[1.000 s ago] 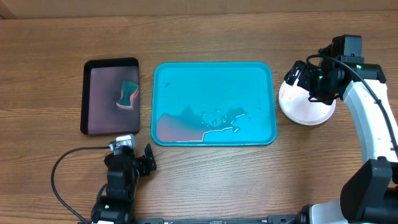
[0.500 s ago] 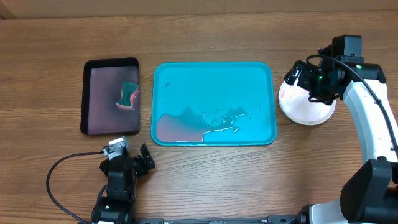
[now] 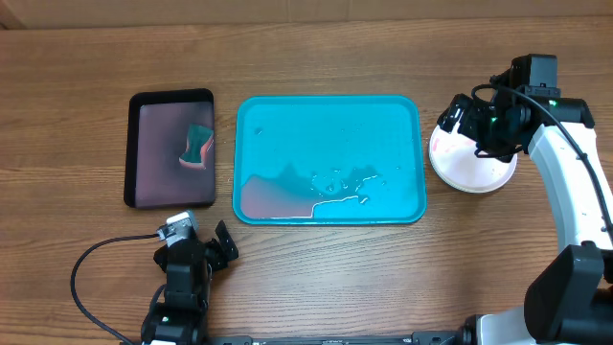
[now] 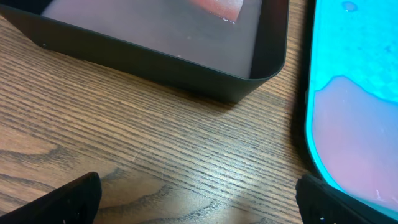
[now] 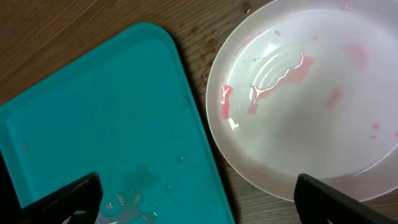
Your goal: Clean dirty plates on tray and stack at the side
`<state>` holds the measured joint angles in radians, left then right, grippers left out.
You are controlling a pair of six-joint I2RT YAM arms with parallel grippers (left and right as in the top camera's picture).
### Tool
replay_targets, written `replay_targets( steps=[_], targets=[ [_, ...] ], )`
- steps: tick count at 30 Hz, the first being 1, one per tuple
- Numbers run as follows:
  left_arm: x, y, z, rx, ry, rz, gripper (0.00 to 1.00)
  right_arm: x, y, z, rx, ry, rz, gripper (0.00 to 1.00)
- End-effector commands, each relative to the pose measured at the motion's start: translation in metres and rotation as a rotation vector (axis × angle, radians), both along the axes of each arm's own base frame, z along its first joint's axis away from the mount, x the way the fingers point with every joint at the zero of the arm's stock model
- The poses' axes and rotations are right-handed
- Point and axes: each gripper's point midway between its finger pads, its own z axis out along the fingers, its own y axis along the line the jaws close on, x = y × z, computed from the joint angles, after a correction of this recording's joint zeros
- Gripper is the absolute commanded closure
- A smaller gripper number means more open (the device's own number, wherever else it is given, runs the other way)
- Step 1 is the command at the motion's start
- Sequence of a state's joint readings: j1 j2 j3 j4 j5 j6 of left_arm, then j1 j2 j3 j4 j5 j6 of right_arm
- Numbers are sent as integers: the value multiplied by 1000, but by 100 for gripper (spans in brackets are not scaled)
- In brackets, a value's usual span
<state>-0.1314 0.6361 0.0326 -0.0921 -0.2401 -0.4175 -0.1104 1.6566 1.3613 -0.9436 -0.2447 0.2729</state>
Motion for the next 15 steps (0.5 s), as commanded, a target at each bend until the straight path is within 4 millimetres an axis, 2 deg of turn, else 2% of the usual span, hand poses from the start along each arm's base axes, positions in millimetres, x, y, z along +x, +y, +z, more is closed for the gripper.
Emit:
replay_targets(
  steps=[1, 6, 15],
  targets=[
    [-3, 1, -4, -2, 5, 14, 0, 4, 2, 16, 1, -48, 17, 0],
    [7, -4, 21, -23, -113, -4, 0, 5, 2, 16, -1, -54, 17, 0],
    [16, 4, 96, -64, -447, 35, 0, 12, 1, 20, -4, -88, 17, 0]
  ],
)
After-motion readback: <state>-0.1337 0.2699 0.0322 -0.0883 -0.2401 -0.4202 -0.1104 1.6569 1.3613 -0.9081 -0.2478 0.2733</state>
